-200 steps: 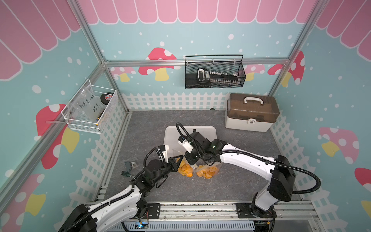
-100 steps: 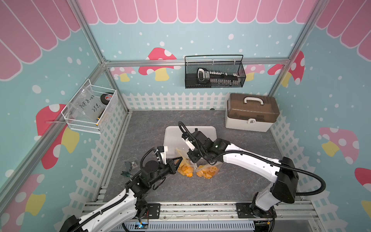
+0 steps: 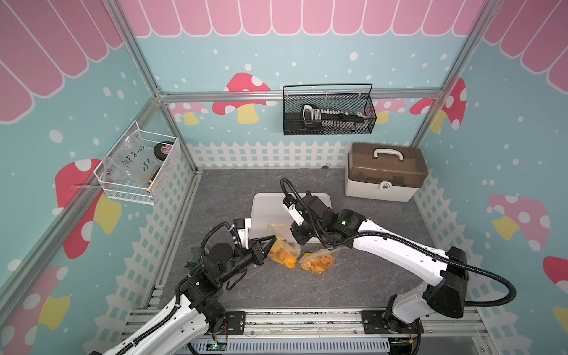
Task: Pour cookies out of the ziploc bag
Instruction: Open the ziploc bag at the center of the board.
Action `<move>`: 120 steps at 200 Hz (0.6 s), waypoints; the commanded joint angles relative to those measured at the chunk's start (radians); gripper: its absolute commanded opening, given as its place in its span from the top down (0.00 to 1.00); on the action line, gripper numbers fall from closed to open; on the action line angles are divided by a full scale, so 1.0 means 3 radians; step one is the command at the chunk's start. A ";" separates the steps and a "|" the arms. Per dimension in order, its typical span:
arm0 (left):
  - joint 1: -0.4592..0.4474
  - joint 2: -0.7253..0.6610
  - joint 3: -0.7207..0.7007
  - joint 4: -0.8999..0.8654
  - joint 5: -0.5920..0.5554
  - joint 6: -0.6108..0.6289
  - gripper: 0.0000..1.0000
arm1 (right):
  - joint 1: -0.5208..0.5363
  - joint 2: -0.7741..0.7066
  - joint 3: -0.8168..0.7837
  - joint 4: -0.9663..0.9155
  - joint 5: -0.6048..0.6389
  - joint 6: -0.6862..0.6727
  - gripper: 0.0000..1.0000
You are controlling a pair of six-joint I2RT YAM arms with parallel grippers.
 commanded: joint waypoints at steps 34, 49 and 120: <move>-0.0009 -0.0133 0.0138 -0.0407 0.0049 0.0164 1.00 | 0.0029 -0.0237 -0.0071 -0.0033 0.0354 0.0100 1.00; -0.0012 -0.0140 0.0110 -0.0445 0.0052 0.0169 1.00 | 0.0030 -0.0240 -0.0093 -0.0030 0.0363 0.0114 1.00; -0.0008 -0.0273 0.0248 -0.0984 0.0000 0.0395 1.00 | 0.0015 -0.0073 -0.0112 0.0065 0.0338 0.0121 1.00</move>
